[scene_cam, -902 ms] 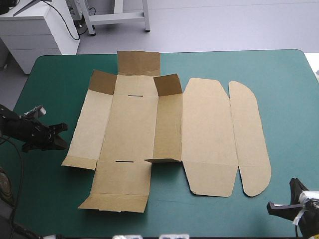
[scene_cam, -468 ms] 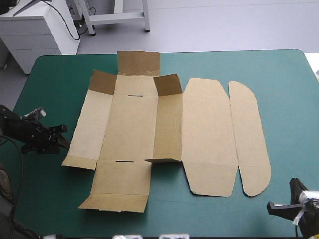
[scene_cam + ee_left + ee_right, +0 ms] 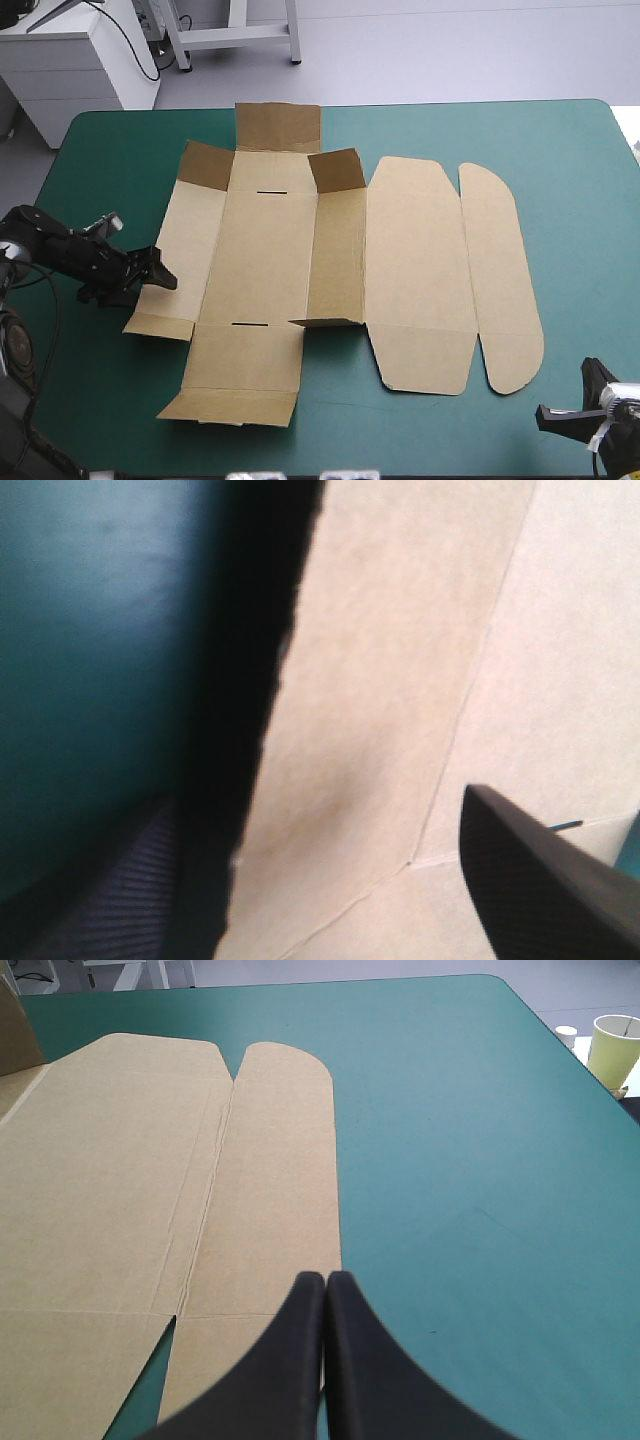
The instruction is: Fold the box
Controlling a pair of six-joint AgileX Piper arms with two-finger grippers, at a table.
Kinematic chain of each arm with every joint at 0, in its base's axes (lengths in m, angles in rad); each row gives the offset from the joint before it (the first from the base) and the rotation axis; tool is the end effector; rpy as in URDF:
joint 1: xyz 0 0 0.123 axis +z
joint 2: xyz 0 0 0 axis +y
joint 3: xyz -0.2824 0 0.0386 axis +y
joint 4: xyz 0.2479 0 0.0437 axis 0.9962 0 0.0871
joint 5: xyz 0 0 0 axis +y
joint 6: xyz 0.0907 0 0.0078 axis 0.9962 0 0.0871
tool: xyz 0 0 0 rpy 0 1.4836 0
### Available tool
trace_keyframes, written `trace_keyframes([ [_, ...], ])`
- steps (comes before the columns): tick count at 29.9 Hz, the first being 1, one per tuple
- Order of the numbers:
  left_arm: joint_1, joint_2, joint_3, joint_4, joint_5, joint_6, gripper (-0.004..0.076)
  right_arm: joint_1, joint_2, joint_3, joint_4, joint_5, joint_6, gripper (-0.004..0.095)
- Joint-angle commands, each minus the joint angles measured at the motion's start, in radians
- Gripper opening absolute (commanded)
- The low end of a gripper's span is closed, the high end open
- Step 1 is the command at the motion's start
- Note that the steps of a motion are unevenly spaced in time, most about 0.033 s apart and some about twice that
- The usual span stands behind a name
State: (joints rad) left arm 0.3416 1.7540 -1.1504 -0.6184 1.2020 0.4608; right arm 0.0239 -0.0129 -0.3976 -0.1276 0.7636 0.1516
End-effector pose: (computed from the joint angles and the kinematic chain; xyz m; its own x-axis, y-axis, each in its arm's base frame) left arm 0.3110 0.0583 0.2126 -0.9855 -0.1645 -0.0404 -0.1166 0.8318 -0.5428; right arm 0.0147 -0.0077 0.2734 -0.2547 0.0529 -0.9656 0.0764 0.9965 0.0344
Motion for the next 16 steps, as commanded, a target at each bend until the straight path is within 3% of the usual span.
trace_keyframes([
  [1,-0.029,-0.016,-0.028,-0.085,0.060,0.006,0.0546,-0.010,-0.022,-0.023,-0.012,-0.077,-0.002,-0.0014],
  [16,-0.078,0.011,-0.046,-0.202,0.090,0.016,0.0546,-0.010,-0.022,-0.023,-0.012,-0.077,-0.002,-0.0014],
])
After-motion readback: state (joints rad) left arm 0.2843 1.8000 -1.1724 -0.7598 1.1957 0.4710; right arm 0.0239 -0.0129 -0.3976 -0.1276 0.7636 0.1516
